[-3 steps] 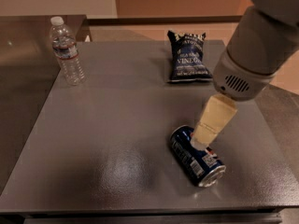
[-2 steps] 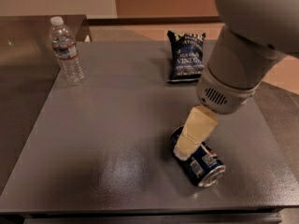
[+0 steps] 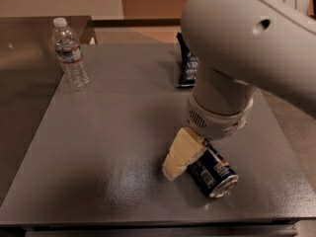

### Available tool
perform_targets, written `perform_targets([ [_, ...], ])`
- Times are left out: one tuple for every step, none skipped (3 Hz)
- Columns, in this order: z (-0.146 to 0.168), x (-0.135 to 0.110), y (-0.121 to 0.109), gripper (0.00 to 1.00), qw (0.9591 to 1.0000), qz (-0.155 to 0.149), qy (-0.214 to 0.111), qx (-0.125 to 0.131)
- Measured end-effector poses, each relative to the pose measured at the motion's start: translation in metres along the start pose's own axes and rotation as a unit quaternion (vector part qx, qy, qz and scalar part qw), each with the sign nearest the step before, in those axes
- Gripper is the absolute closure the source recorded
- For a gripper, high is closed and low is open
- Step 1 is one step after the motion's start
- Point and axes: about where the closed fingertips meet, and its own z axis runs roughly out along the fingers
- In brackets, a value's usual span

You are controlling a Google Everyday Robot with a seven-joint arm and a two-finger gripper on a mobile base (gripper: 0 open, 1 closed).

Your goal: Pick pepsi can

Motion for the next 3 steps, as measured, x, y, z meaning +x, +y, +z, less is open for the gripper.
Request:
perform_targets([
  [0.0079, 0.0034, 0.0074, 0.16, 0.9984, 0.054, 0.02, 0.002],
  [0.012, 0.006, 0.0112, 0.4, 0.9961, 0.082, 0.031, 0.002],
  [0.0124, 0.008, 0.0119, 0.62, 0.9949, 0.094, 0.037, 0.002],
])
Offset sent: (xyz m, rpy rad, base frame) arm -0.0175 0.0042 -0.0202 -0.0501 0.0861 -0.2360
